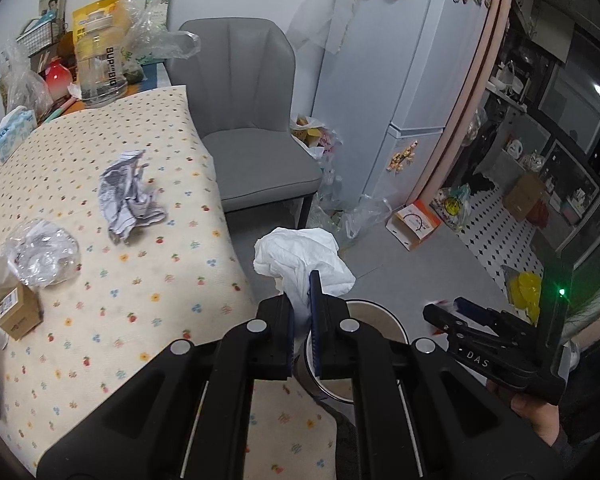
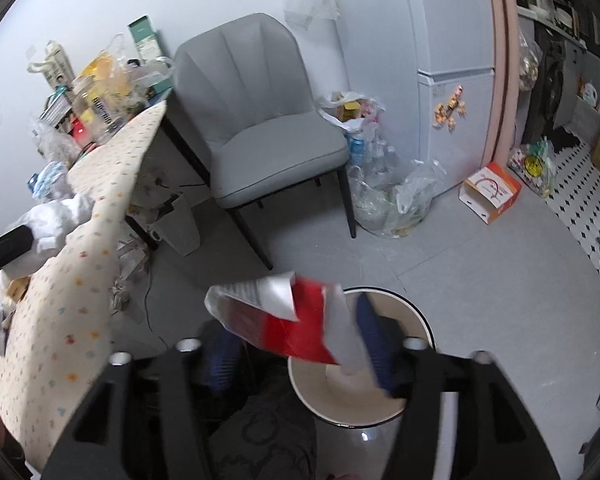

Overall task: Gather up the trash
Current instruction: 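Carry both items to the white trash bin and open the right tool over it, then open the left tool over the bin to drop the white tissue, then move both open tools back over the table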

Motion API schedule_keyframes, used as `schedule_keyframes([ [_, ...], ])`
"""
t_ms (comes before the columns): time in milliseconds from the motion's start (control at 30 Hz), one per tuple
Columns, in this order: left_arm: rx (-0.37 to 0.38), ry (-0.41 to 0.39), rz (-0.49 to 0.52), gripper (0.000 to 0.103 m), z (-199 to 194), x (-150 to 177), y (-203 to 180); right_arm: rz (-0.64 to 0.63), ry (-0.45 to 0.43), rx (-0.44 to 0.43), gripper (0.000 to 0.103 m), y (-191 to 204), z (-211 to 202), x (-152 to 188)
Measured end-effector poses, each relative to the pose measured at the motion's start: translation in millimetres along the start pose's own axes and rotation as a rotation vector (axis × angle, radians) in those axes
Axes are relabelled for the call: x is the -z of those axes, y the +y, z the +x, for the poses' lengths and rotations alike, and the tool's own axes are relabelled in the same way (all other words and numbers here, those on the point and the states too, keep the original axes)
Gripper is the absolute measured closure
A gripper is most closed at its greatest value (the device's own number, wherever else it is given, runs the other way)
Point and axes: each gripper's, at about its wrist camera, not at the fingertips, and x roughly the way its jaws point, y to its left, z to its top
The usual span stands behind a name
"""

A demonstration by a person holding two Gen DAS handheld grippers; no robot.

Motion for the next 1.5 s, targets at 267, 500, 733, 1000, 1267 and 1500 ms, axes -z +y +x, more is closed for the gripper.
schedule_keyframes([
  [267, 0.045, 0.068, 0.061, 0.096, 34, 1, -38, 0.085, -0.016, 0.021, 0.034, -45, -20, 7],
  [500, 0.113, 0.122, 0.12, 0.096, 66, 4, -88, 0.162, -0.059, 0.072, 0.032, -90, -65, 14],
  [733, 0.159, 0.153, 0.196, 0.053, 91, 5, -128, 0.208, -0.1, 0.103, 0.032, -118, -91, 18],
  [1000, 0.126, 0.079, 0.11, 0.007, 71, 1, -102, 0.195, -0.089, 0.081, 0.032, -111, -92, 19],
  [1267, 0.053, -0.002, -0.014, 0.006, 23, -2, -38, 0.121, -0.137, 0.024, 0.012, -62, -99, 10],
  [1500, -0.042, -0.081, -0.102, 0.006, -26, 8, 20, 0.014, -0.188, -0.03, 0.007, 4, -103, 2],
])
